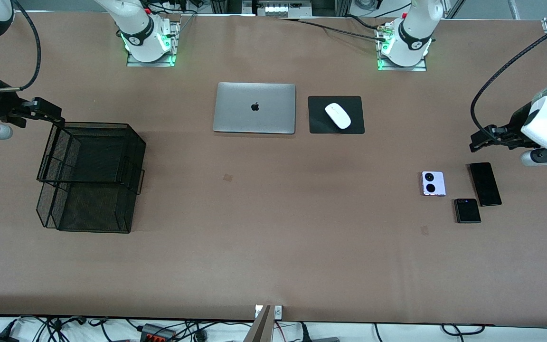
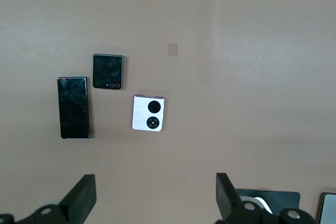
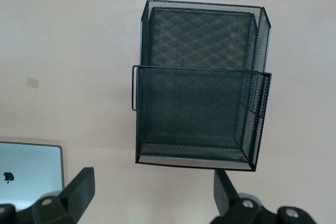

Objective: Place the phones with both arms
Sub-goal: 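Reach down and grasp the white flip phone with the left gripper, then carry the white flip phone to the laptop front and release it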

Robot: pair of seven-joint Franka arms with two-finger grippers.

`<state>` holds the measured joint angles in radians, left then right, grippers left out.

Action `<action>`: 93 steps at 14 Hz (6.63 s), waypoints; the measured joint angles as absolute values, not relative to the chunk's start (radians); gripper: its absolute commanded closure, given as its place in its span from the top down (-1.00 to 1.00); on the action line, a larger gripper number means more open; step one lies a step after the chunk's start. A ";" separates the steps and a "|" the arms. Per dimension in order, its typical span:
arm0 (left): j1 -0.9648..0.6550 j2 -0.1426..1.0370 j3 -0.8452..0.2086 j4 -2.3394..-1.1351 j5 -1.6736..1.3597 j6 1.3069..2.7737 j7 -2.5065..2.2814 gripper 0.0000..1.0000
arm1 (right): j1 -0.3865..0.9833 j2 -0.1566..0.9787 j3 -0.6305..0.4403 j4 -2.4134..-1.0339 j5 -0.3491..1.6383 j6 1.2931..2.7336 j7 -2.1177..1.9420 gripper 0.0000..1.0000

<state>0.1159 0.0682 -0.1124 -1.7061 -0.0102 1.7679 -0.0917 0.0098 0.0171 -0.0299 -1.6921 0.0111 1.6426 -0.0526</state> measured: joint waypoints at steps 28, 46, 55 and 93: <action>0.172 0.393 -0.102 -2.032 -0.010 2.450 0.364 1.00 | 0.009 0.046 -0.029 -1.696 0.011 1.674 -0.053 1.00; 0.206 0.480 -0.103 -2.147 -0.011 2.599 0.188 1.00 | 0.009 0.046 -0.029 -1.696 0.011 1.674 -0.053 1.00; 0.197 0.487 -0.108 -2.156 -0.011 2.599 0.168 -0.04 | 0.009 0.049 -0.029 -1.696 0.011 1.674 -0.053 1.00; -0.842 1.109 0.081 -1.044 -0.125 2.403 -0.639 1.00 | 0.014 0.077 -0.018 -1.699 0.011 1.693 -0.053 1.00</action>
<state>-0.8423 1.1092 0.0806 -1.0443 -0.1246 2.4035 -0.6394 0.0138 0.0772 -0.0180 -1.6993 0.0107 1.6930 -0.0533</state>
